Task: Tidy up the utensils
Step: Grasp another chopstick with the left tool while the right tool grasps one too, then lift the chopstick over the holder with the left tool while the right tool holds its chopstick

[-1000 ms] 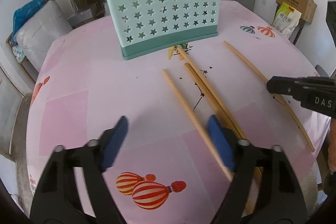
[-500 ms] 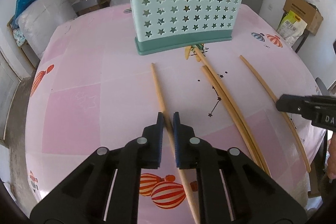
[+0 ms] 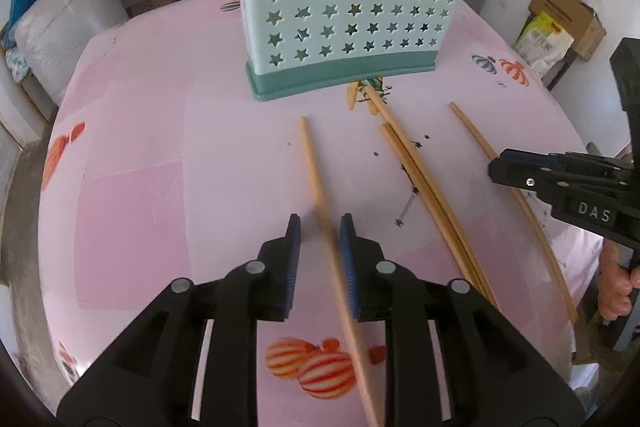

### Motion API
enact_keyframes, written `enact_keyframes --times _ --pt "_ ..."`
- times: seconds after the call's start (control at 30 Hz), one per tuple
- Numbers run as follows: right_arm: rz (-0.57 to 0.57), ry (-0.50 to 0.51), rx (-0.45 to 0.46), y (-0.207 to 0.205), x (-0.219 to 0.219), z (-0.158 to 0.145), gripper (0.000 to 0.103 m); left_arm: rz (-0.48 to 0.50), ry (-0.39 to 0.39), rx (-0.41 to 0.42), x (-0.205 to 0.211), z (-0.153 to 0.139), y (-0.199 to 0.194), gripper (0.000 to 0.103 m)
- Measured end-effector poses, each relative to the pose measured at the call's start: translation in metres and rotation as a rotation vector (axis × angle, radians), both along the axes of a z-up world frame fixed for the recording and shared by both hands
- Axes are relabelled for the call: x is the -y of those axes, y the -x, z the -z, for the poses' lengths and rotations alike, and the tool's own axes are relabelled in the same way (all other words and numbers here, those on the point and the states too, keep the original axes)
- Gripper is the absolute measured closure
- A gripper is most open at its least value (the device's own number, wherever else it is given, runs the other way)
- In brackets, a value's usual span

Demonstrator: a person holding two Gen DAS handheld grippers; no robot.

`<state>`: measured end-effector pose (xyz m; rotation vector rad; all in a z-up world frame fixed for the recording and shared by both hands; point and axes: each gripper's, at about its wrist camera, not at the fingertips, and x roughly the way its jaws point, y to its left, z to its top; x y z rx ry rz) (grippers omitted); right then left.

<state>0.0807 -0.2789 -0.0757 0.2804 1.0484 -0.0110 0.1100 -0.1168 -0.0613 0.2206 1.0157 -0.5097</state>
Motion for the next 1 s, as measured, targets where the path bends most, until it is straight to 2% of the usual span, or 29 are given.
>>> enact_keyframes --times 0.1,0.17,0.27,0.37,0.5,0.7,0.87,1.0 --pt "0.022 0.011 -0.004 -0.004 0.002 0.001 0.095 -0.006 -0.021 0.013 0.003 0.0 -0.011 0.084" --pt "0.034 0.002 0.001 -0.004 0.004 0.002 0.096 -0.02 -0.019 0.018 0.003 0.0 -0.018 0.085" --pt "0.046 -0.007 0.002 -0.001 0.007 0.002 0.096 -0.054 -0.018 0.028 0.002 0.001 -0.023 0.096" --pt "0.055 -0.034 -0.001 0.003 0.011 0.003 0.096 -0.088 0.01 0.002 -0.005 0.0 -0.025 0.098" --pt "0.041 -0.038 -0.005 0.007 0.009 0.003 0.096 -0.08 -0.028 0.035 -0.003 0.0 -0.017 0.098" --pt "-0.008 -0.042 -0.013 -0.002 0.002 0.001 0.088 -0.073 -0.061 0.009 0.007 -0.001 -0.025 0.094" --pt "-0.018 -0.003 -0.005 -0.009 0.0 0.0 0.088 -0.071 -0.058 -0.008 0.009 -0.002 -0.035 0.094" --pt "-0.011 0.009 -0.002 -0.014 0.0 0.0 0.093 -0.067 -0.051 -0.014 0.009 -0.003 -0.043 0.094"
